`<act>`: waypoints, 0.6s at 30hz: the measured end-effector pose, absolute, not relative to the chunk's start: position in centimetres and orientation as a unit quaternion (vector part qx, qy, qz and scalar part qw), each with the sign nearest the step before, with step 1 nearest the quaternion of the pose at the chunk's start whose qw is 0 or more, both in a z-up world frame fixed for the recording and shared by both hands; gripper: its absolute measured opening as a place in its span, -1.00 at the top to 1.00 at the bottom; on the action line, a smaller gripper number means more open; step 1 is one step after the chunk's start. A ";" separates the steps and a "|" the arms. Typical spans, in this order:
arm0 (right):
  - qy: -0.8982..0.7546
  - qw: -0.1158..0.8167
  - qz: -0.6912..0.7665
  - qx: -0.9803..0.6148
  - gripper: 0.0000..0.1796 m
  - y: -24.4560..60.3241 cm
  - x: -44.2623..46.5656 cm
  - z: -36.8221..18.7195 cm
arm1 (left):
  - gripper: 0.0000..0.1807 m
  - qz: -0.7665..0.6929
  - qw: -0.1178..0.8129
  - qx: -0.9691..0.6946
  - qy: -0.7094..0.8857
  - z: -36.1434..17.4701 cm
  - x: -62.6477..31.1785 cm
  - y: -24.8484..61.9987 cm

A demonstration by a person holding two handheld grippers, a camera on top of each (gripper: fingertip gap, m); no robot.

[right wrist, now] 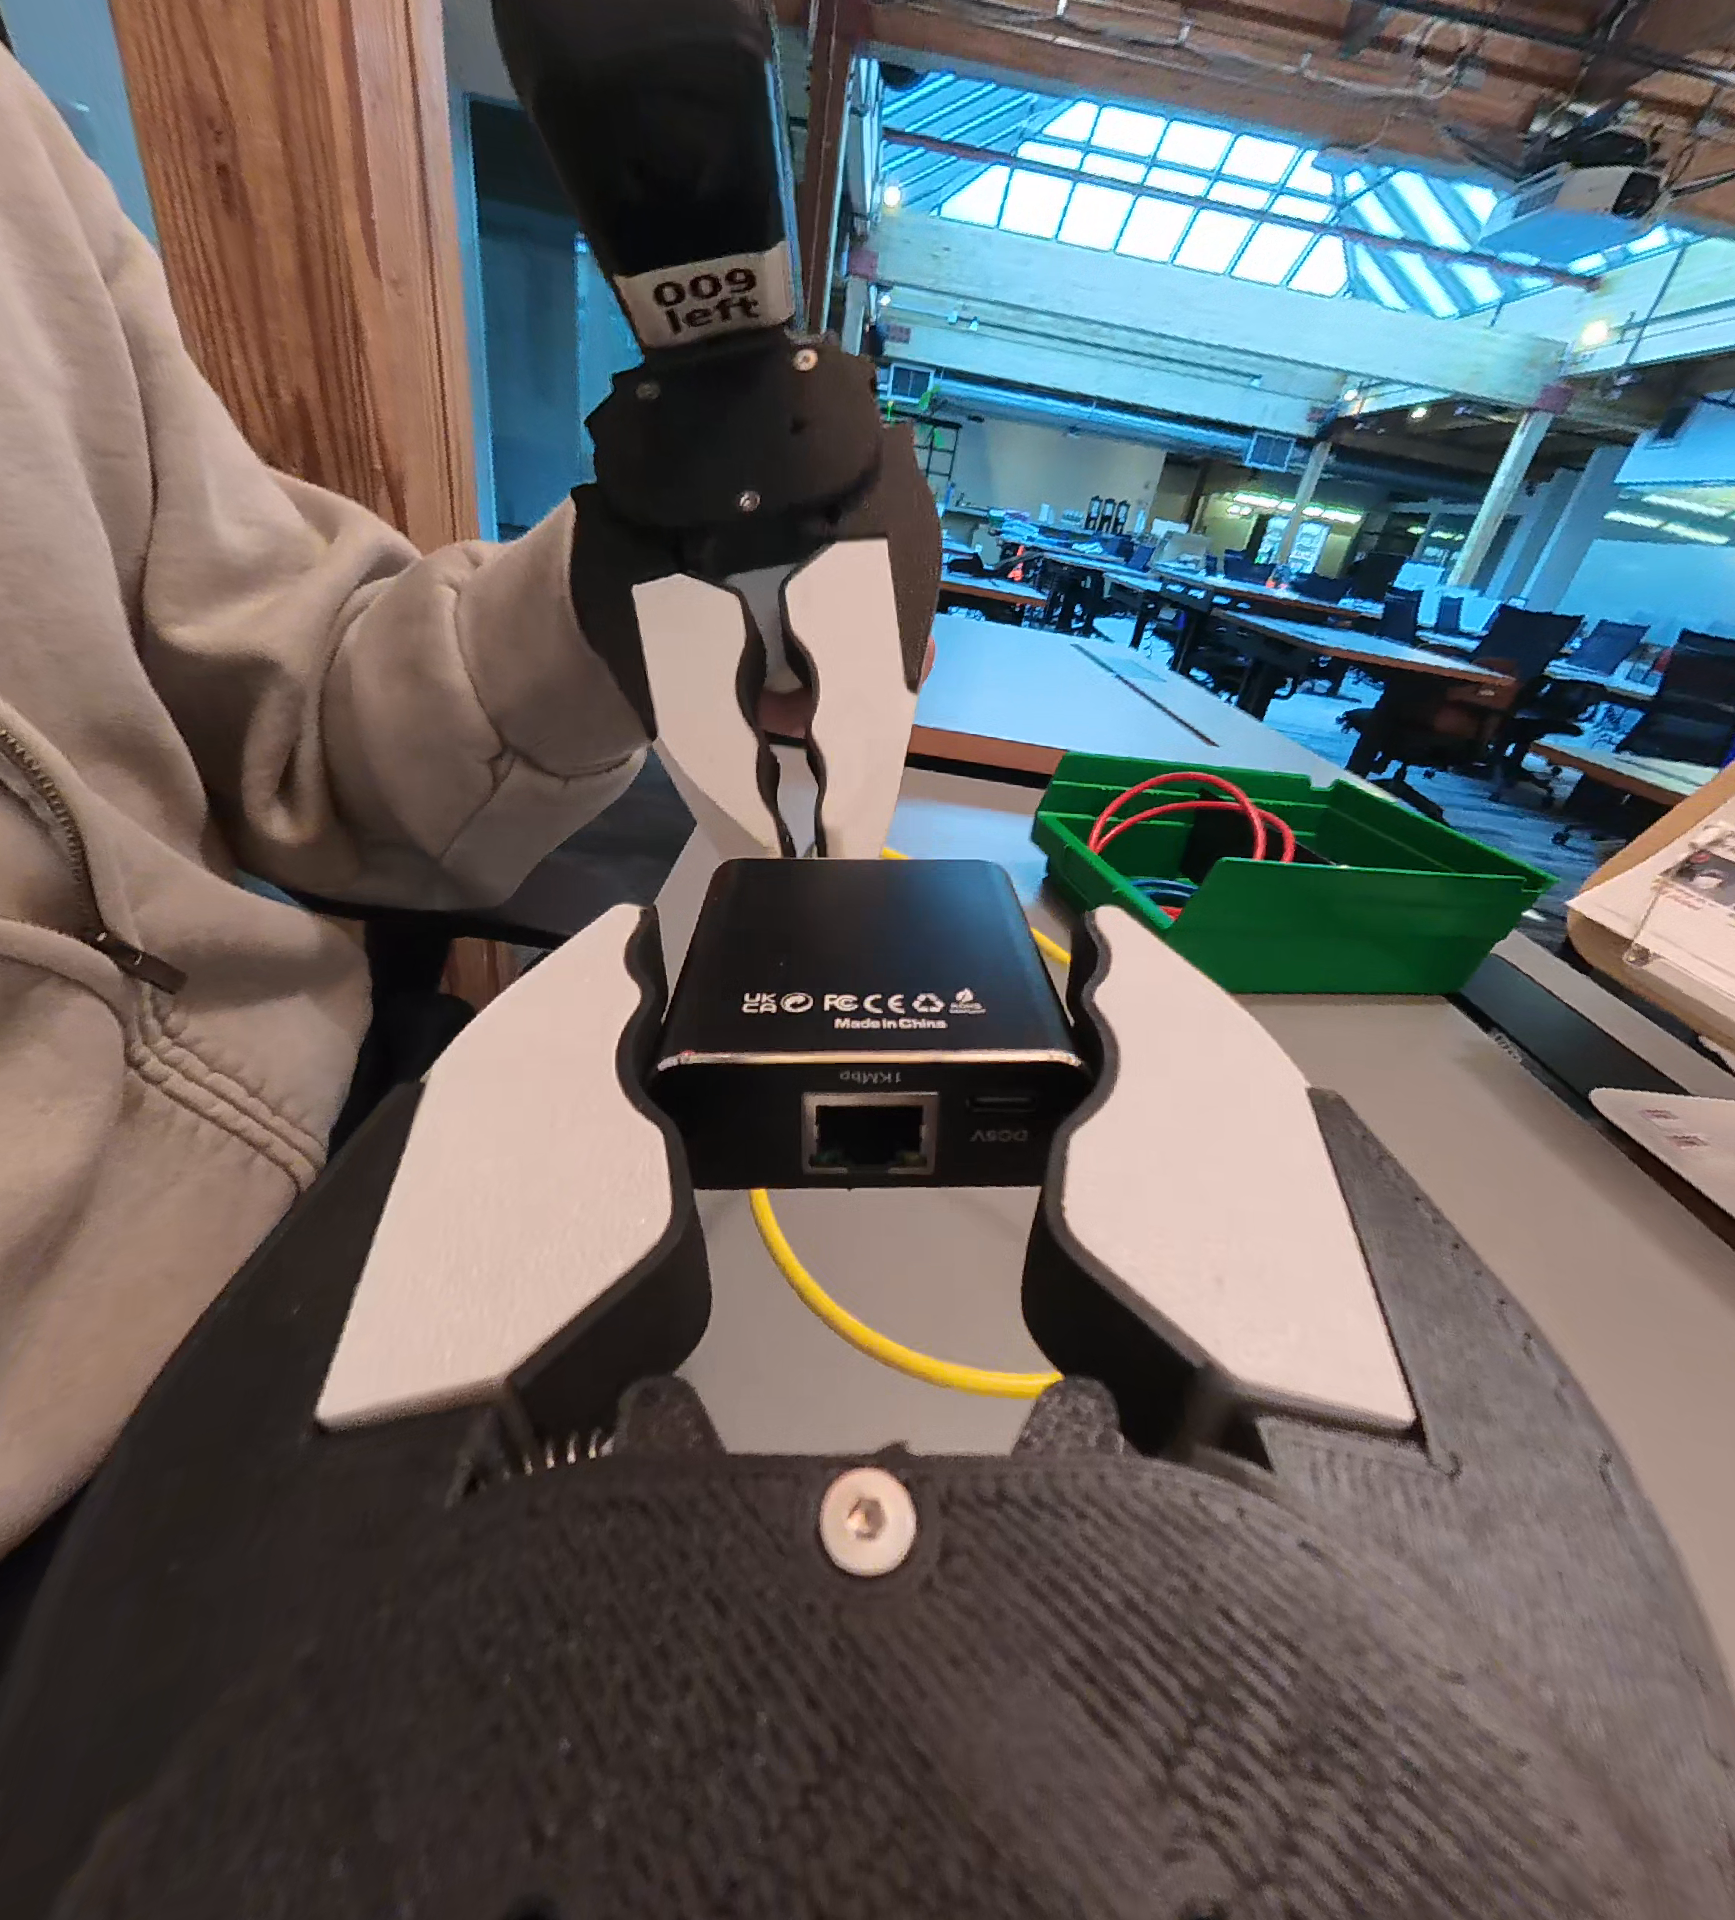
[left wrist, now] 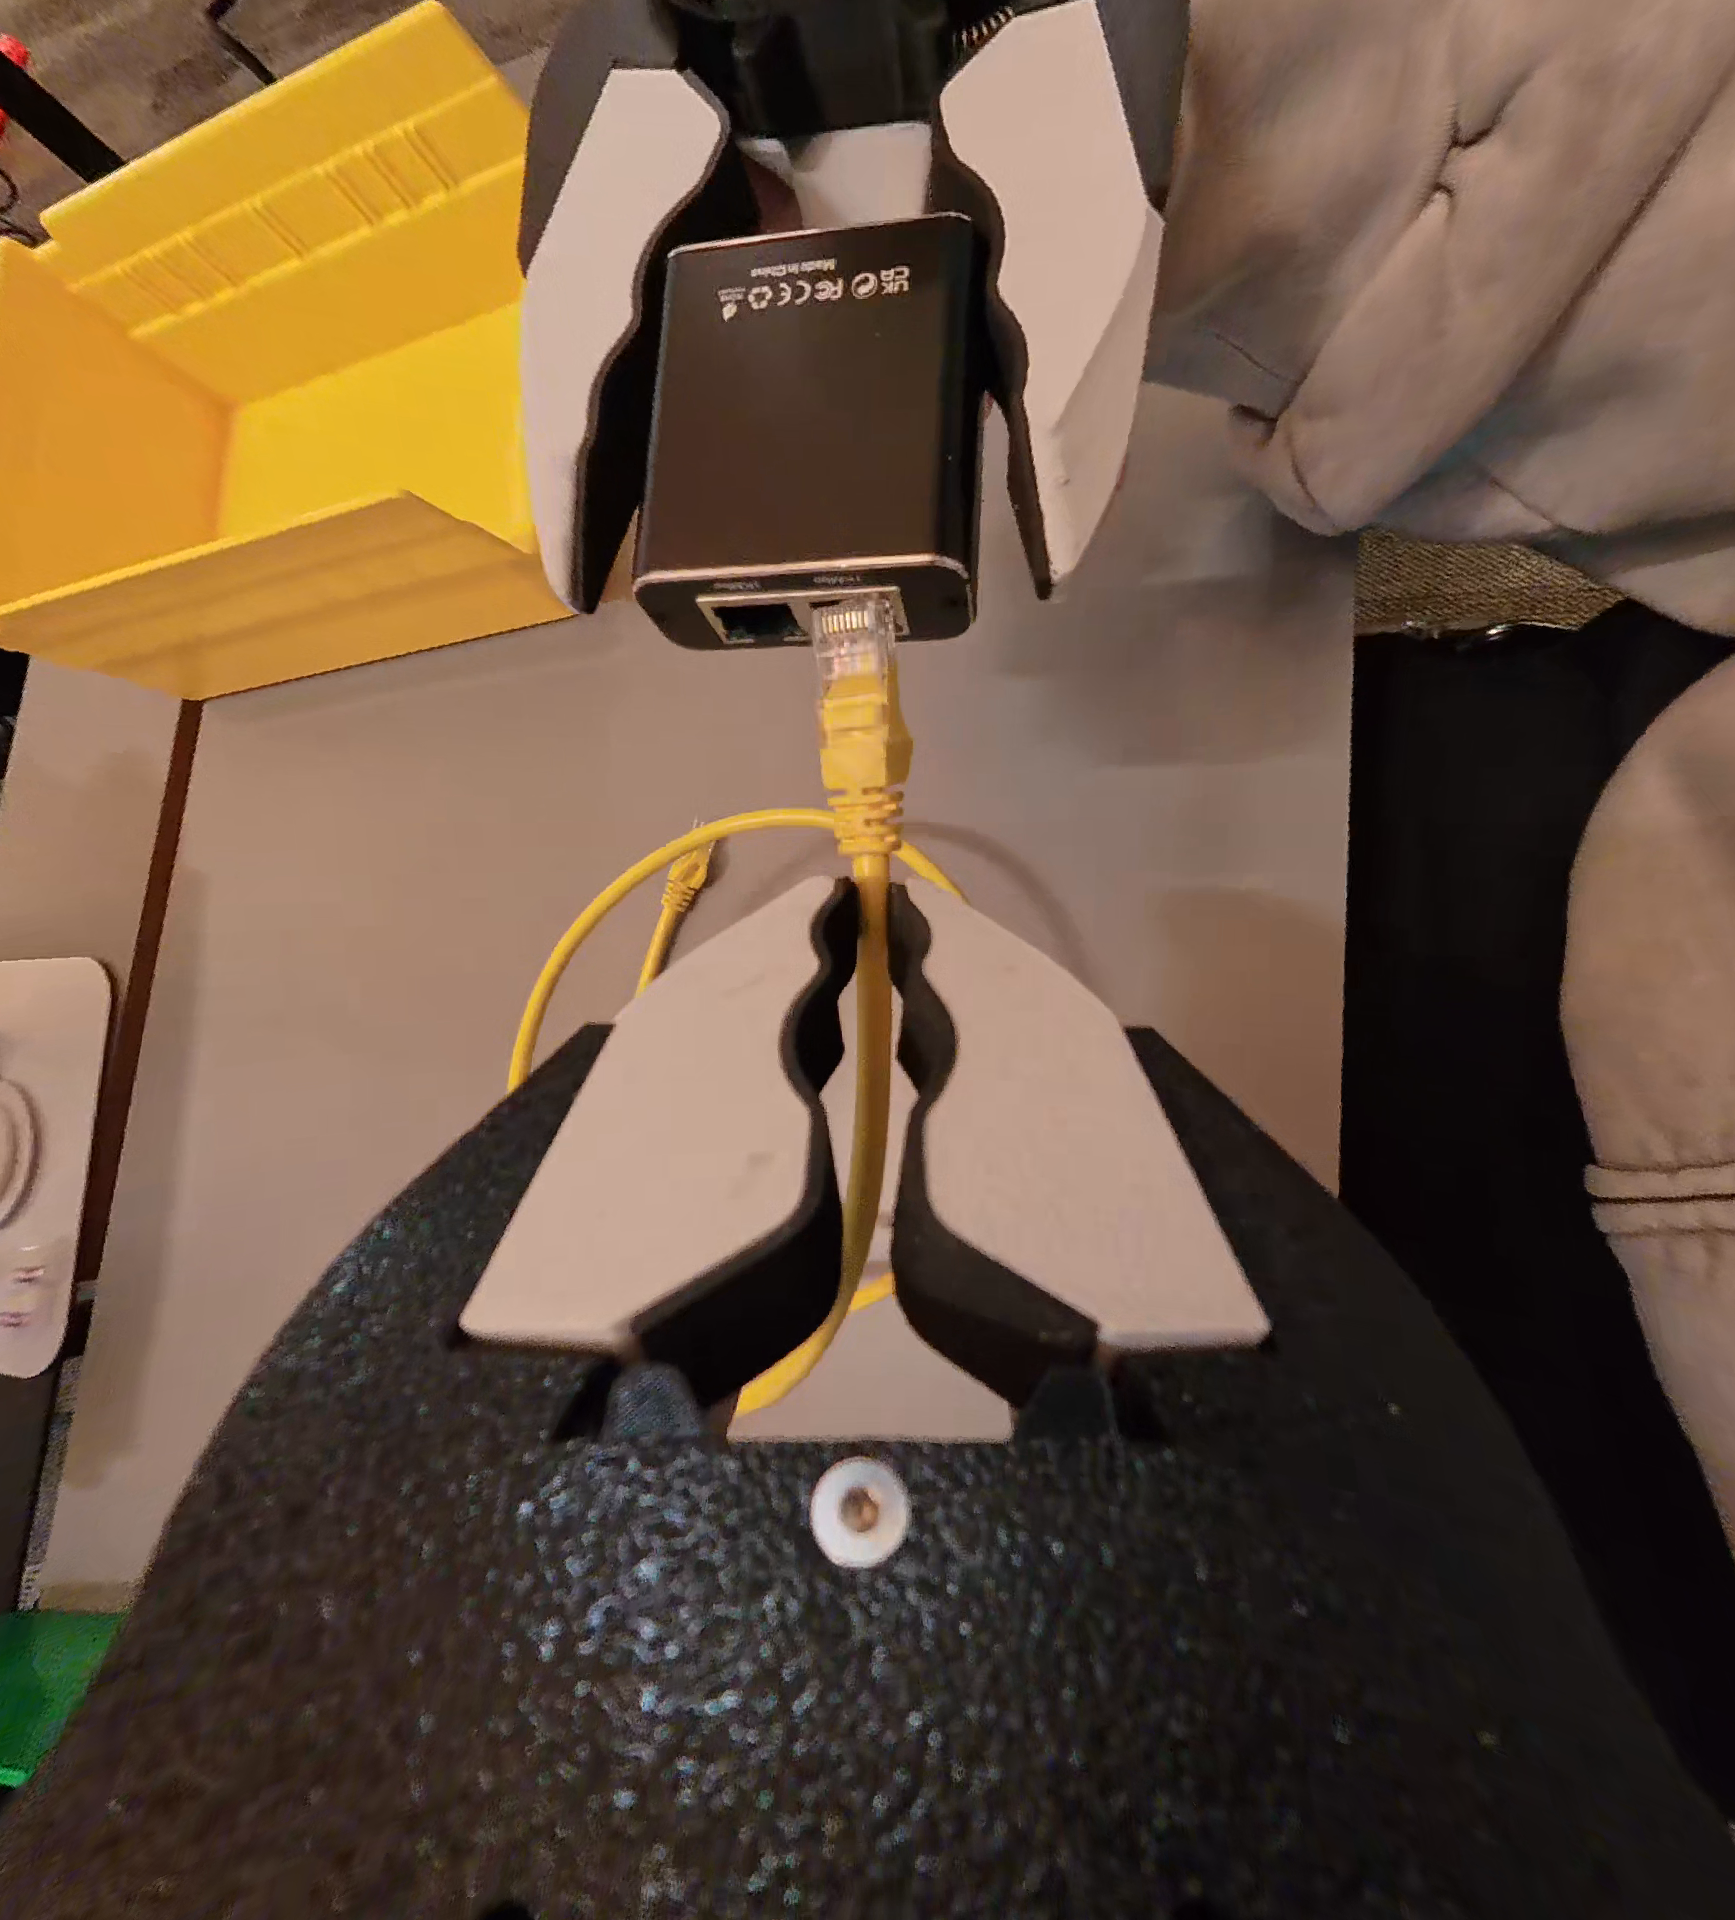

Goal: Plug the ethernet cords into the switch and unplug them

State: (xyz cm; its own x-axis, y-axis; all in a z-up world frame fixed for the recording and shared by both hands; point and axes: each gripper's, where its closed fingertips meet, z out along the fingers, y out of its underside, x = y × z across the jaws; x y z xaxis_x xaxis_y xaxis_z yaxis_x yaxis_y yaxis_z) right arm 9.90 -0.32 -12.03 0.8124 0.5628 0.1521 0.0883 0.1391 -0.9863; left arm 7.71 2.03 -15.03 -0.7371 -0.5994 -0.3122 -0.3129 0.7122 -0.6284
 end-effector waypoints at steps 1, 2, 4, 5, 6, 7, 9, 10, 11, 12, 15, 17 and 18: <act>-0.259 0.705 0.168 -0.638 0.16 -0.4 9.9 -12.2 | 0.94 -0.277 0.255 -0.253 0.891 -15.1 7.6 2.0; -0.262 0.698 0.163 -0.646 0.16 -0.4 9.8 -12.4 | 0.94 -0.271 0.252 -0.251 0.895 -15.2 7.5 2.1; -0.272 0.688 0.149 -0.656 0.16 -0.3 9.7 -12.9 | 0.94 -0.253 0.240 -0.248 0.904 -15.5 7.2 2.3; -0.278 0.684 0.147 -0.658 0.16 -0.4 9.6 -13.0 | 0.94 -0.243 0.233 -0.246 0.909 -15.7 7.1 2.4; -0.281 0.682 0.144 -0.660 0.16 -0.3 9.4 -13.0 | 0.94 -0.234 0.227 -0.246 0.913 -15.9 7.1 2.5; -0.281 0.676 0.139 -0.666 0.16 -0.2 9.4 -13.2 | 0.94 -0.225 0.224 -0.247 0.915 -16.1 7.1 2.6; -0.286 0.662 0.129 -0.680 0.16 -0.1 9.5 -13.7 | 0.94 -0.204 0.226 -0.248 0.920 -16.2 7.2 2.9; -0.288 0.660 0.126 -0.683 0.16 -0.1 9.5 -13.8 | 0.94 -0.195 0.226 -0.245 0.922 -16.3 7.1 2.9; -0.289 0.658 0.124 -0.684 0.16 -0.1 9.5 -13.8 | 0.94 -0.186 0.225 -0.245 0.925 -16.5 7.1 2.9; -0.289 0.656 0.121 -0.687 0.16 -0.1 9.5 -13.9 | 0.94 -0.178 0.224 -0.243 0.927 -16.6 7.1 3.0; -0.288 0.651 0.112 -0.693 0.16 0.0 9.7 -14.2 | 0.94 -0.161 0.223 -0.242 0.930 -16.9 7.2 3.1; -0.291 0.643 0.106 -0.701 0.16 0.1 9.7 -14.4 | 0.94 -0.146 0.225 -0.242 0.932 -17.1 7.3 3.4; -0.292 0.639 0.101 -0.705 0.16 0.2 9.7 -14.6 | 0.94 -0.141 0.223 -0.244 0.933 -17.3 7.4 3.5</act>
